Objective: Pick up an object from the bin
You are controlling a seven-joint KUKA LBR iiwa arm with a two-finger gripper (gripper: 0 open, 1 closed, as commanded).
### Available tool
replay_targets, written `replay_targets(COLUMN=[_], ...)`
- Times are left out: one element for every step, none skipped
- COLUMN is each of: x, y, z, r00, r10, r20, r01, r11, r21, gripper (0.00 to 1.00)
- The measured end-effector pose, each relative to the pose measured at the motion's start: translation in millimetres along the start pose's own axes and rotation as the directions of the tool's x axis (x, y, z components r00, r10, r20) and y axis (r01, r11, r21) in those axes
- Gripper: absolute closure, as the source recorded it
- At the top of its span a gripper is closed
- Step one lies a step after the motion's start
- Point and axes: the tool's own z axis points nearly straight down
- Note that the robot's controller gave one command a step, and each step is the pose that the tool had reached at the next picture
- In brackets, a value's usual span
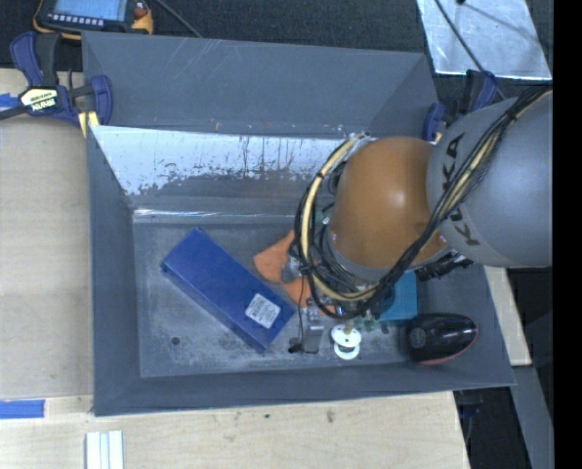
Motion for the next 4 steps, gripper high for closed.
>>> replay_targets(x=[-2.0, -14.1, -11.8, -16.0], y=[0, 21, 24, 28], z=[-4, 53, 56, 44], r00=[1.000, 0.996, 0.997, 0.960], r10=[0.002, -0.090, -0.072, -0.278], r20=[0.008, 0.012, 0.010, 0.012], r01=[-0.002, 0.090, 0.072, 0.278], r11=[1.000, 0.996, 0.997, 0.960], r21=[-0.001, 0.000, 0.000, 0.002], gripper=[0.00, 0.00, 0.00, 0.00])
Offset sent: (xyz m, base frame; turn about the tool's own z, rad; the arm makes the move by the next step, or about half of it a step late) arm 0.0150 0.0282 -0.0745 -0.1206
